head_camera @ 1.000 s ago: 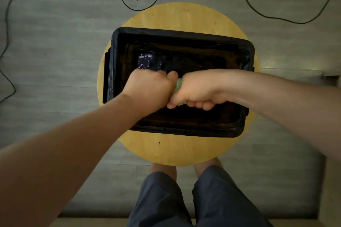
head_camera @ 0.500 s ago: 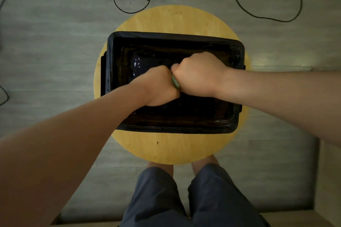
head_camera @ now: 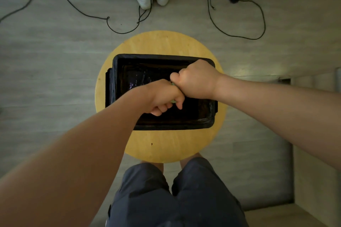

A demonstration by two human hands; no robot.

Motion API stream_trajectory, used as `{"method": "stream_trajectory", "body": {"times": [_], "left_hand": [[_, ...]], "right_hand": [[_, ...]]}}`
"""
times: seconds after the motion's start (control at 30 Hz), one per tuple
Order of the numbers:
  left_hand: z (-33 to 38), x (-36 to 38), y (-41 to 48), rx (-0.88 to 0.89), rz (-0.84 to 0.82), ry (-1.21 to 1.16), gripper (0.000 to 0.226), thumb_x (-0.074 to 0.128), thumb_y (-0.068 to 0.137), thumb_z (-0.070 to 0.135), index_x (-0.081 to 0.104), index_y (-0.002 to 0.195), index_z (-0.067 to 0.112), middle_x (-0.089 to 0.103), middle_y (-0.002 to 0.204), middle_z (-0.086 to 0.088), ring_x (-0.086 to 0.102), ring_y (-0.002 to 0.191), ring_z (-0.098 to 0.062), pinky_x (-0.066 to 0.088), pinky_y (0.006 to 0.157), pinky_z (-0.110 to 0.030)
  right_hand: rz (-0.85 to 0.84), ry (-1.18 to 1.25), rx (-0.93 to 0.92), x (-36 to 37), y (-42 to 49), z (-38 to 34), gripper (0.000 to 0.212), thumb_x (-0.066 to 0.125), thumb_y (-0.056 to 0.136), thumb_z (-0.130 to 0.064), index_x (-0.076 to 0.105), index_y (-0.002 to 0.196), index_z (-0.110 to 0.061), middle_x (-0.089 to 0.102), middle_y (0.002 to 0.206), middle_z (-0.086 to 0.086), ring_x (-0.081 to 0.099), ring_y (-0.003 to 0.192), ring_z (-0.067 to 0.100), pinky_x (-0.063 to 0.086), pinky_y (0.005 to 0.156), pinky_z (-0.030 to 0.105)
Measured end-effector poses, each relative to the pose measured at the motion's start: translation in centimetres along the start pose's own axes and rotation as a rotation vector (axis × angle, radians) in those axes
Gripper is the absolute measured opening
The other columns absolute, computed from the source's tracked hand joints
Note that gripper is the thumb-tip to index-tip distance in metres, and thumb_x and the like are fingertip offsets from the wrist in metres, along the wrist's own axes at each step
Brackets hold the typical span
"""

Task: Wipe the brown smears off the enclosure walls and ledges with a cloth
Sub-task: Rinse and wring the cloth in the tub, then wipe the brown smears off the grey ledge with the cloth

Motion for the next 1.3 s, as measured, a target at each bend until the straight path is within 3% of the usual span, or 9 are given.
{"method": "stream_trajectory", "body": {"times": [0.13, 0.33, 0.47, 0.53, 0.77, 0.87, 1.03, 1.17, 1.3], "left_hand": [[-0.3, 0.6, -1.4, -0.068, -0.151, 0.022, 0.023, 0.069, 0.079, 0.006, 0.050, 0.074, 0.018, 0.034, 0.058, 0.002, 0.021, 0.048, -0.012, 0.019, 0.044, -0.026], [-0.6, 0.5, -2.2, -0.028, -0.180, 0.038, 0.028, 0.069, 0.083, 0.009, 0.049, 0.067, 0.020, 0.034, 0.057, 0.002, 0.021, 0.048, -0.013, 0.018, 0.044, -0.026], [0.1, -0.5, -2.1, 0.168, 0.187, 0.548, 0.015, 0.067, 0.089, 0.022, 0.058, 0.093, 0.012, 0.058, 0.080, -0.004, 0.056, 0.071, -0.021, 0.046, 0.058, -0.033], [-0.3, -0.9, -2.0, 0.173, 0.451, 0.737, 0.037, 0.069, 0.088, 0.023, 0.049, 0.118, 0.013, 0.059, 0.105, -0.009, 0.062, 0.093, -0.028, 0.056, 0.077, -0.041], [4.3, 4.1, -1.2, 0.291, 0.629, 0.416, 0.075, 0.079, 0.081, 0.018, 0.035, 0.142, 0.021, 0.033, 0.130, -0.003, 0.047, 0.101, -0.019, 0.042, 0.085, -0.031], [9.1, 8.7, -0.9, 0.429, 0.640, 0.431, 0.081, 0.081, 0.079, 0.020, 0.033, 0.144, 0.024, 0.032, 0.131, 0.001, 0.050, 0.109, -0.018, 0.050, 0.088, -0.032], [18.4, 20.6, 3.2, 0.419, 0.520, 0.262, 0.063, 0.076, 0.089, 0.039, 0.034, 0.135, 0.028, 0.054, 0.123, -0.001, 0.066, 0.100, -0.021, 0.058, 0.081, -0.042], [27.3, 35.2, 7.6, 0.361, 0.410, -0.002, 0.046, 0.066, 0.096, 0.049, 0.051, 0.123, 0.015, 0.067, 0.109, -0.008, 0.070, 0.087, -0.022, 0.061, 0.071, -0.039], [33.7, 47.0, 10.7, 0.356, 0.279, -0.094, 0.051, 0.072, 0.092, 0.050, 0.058, 0.122, 0.011, 0.073, 0.111, -0.014, 0.074, 0.091, -0.024, 0.061, 0.075, -0.035]], "right_hand": [[0.037, 0.012, 0.011, -1.2, -1.1, -0.7, 0.014, 0.061, 0.091, -0.015, 0.060, 0.081, -0.006, 0.056, 0.056, 0.005, 0.053, 0.042, 0.028, 0.015, 0.044, 0.021], [0.111, 0.014, -0.033, -2.1, -1.0, -1.5, 0.014, 0.066, 0.086, -0.014, 0.057, 0.078, -0.006, 0.051, 0.053, 0.004, 0.049, 0.039, 0.027, 0.020, 0.042, 0.022], [-0.003, 0.205, 0.137, 0.0, -1.0, -1.3, 0.038, 0.069, 0.086, -0.024, 0.045, 0.113, -0.011, 0.050, 0.070, 0.002, 0.047, 0.052, 0.025, 0.031, 0.043, 0.030], [-0.109, 0.507, 0.312, 2.5, -1.9, -0.8, 0.053, 0.074, 0.084, -0.032, 0.033, 0.117, -0.021, 0.055, 0.098, 0.006, 0.056, 0.065, 0.022, 0.040, 0.048, 0.035], [0.019, 1.216, 0.493, 6.4, -10.5, 3.7, 0.037, 0.077, 0.084, -0.037, 0.058, 0.114, -0.024, 0.047, 0.118, -0.005, 0.057, 0.101, 0.011, 0.052, 0.086, 0.032], [0.149, 1.484, 0.603, 7.3, -17.5, 8.6, 0.036, 0.071, 0.091, -0.034, 0.065, 0.123, -0.018, 0.068, 0.109, -0.005, 0.066, 0.098, 0.010, 0.052, 0.080, 0.030], [0.411, 1.679, 0.852, 10.8, -32.5, 16.9, 0.015, 0.055, 0.095, -0.024, 0.068, 0.091, -0.018, 0.067, 0.085, -0.002, 0.063, 0.082, 0.015, 0.049, 0.071, 0.032], [0.538, 1.811, 1.035, 14.7, -47.8, 22.4, 0.048, 0.051, 0.076, -0.036, 0.065, 0.108, -0.003, 0.064, 0.088, 0.004, 0.058, 0.083, 0.016, 0.047, 0.075, 0.035], [0.659, 1.809, 1.090, 15.9, -59.3, 25.7, 0.042, 0.048, 0.086, -0.033, 0.064, 0.103, 0.002, 0.067, 0.095, 0.011, 0.063, 0.089, 0.019, 0.050, 0.082, 0.032]]}}
Point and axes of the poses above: each hand's wrist, its own y-axis towards the middle knuckle, its own x-axis out of the palm, z = x × y, the point moved 8 cm from there along y, towards the middle knuckle
